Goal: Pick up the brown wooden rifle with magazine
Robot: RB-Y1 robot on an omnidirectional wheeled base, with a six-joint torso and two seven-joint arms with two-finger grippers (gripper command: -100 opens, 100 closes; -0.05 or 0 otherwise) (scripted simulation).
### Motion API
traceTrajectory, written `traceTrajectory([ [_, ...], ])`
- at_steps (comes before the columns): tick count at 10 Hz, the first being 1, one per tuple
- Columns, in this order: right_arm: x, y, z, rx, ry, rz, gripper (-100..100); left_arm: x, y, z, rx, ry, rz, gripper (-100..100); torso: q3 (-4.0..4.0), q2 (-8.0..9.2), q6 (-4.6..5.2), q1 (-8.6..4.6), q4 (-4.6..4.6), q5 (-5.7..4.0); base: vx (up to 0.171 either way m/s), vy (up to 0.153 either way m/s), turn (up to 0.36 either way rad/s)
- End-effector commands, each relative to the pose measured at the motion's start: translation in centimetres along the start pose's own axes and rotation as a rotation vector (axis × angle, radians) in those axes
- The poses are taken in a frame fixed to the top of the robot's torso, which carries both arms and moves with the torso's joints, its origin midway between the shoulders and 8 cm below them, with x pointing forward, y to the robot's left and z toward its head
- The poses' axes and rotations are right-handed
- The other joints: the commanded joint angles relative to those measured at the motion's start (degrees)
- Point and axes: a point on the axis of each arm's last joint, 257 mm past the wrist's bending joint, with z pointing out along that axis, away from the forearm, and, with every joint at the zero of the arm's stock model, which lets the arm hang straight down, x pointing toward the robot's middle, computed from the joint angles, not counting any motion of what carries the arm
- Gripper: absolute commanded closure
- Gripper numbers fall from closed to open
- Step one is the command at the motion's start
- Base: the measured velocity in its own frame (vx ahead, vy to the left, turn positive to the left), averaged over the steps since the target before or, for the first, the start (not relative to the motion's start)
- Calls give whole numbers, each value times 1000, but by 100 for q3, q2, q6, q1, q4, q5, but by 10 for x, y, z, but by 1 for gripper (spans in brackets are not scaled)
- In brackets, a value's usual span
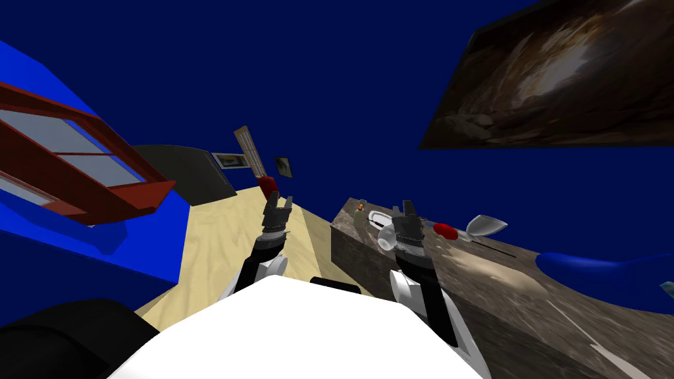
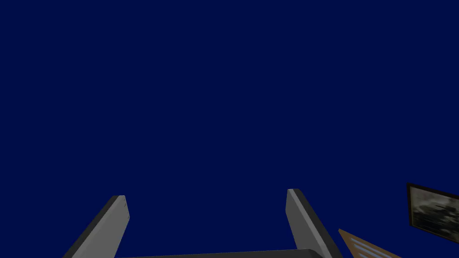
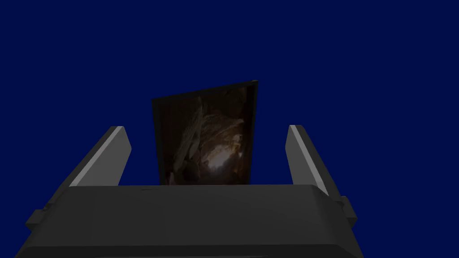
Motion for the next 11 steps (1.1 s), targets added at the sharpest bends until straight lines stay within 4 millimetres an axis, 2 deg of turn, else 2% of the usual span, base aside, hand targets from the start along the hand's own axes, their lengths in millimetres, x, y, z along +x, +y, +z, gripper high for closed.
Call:
traceTrajectory([
  [1, 10, -1, -7, -9, 53, -11, -100, 0, 0, 0, 0, 0, 0, 0, 0, 0, 0, 0, 0, 0, -67, 5, 26],
  [5, 36, -15, -36, -12, 194, -27, -100, 0, 0, 0, 0, 0, 0, 0, 31, 54, 0, -6, 12, -1, -137, -6, 40],
  [6, 37, -15, -36, -13, 206, -32, -100, 0, 0, 0, 0, 0, 0, 0, 32, 55, 0, -6, 12, -2, -90, -6, 20],
  [8, 52, -27, -59, -3, 297, -40, -100, 0, 0, 0, 0, 0, 0, 0, 20, 33, -1, -8, 8, -2, -81, -16, 70],
  [9, 53, -27, -60, -5, 308, -43, -100, 0, 0, 0, 0, 0, 0, 0, 21, 35, 0, -10, 8, -2, -67, -18, 33],
  [11, 67, -42, -87, 15, 402, -51, -100, 0, 0, 0, 0, 0, 0, 0, 15, 25, -1, -8, 6, -2, -66, -12, 119],
])
